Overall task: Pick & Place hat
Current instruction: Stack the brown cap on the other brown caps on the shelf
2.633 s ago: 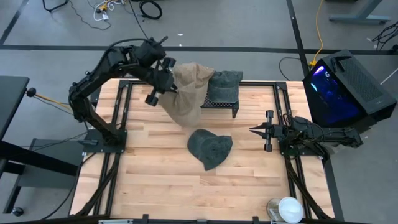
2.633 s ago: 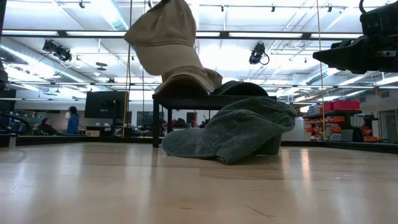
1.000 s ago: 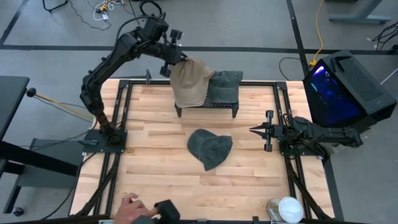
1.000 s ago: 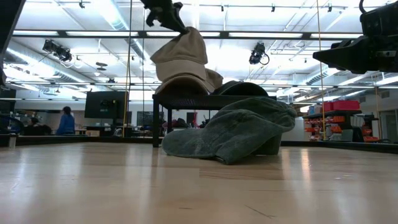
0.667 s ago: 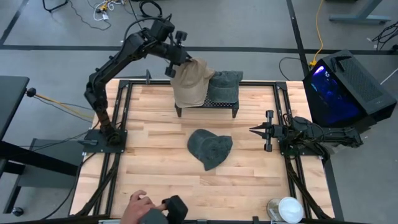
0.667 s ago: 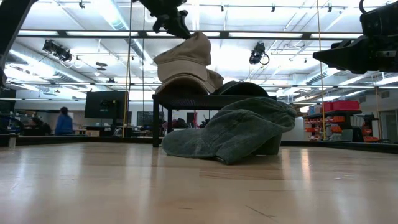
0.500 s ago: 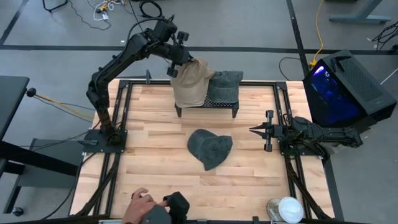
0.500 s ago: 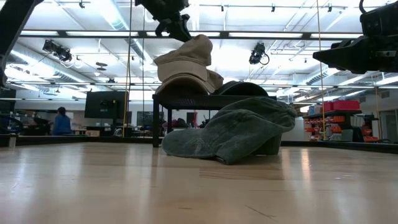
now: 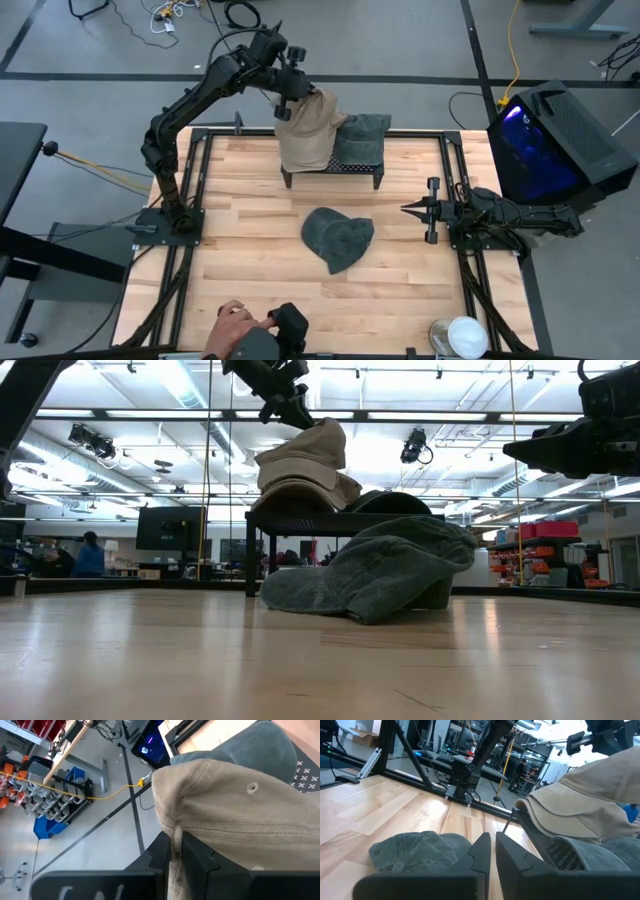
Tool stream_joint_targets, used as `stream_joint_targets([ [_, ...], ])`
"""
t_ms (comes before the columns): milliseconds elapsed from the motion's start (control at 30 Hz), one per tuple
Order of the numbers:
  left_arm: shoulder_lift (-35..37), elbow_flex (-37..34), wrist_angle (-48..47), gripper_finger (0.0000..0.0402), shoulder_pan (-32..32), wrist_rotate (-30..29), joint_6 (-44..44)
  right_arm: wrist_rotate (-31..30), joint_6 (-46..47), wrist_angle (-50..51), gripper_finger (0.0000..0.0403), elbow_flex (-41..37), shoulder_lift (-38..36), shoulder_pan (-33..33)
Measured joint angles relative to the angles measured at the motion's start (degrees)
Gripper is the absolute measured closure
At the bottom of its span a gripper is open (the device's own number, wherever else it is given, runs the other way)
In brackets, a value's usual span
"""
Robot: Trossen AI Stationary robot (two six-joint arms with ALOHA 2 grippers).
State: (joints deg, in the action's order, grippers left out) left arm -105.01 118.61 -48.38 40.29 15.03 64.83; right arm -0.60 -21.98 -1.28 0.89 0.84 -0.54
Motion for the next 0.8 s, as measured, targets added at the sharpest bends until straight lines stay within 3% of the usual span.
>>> stream_joint_targets([
  [500, 0.00, 0.00, 1.34, 0.0351, 0.15, -2.95, -5.02, 0.00, 0.00, 0.01, 0.0373, 0.02, 0.00, 0.00],
  [800, 0.00, 0.02, 1.69, 0.0240, 0.11, -5.81, -9.22, 0.00, 0.00, 0.02, 0.0373, 0.02, 0.00, -0.02],
])
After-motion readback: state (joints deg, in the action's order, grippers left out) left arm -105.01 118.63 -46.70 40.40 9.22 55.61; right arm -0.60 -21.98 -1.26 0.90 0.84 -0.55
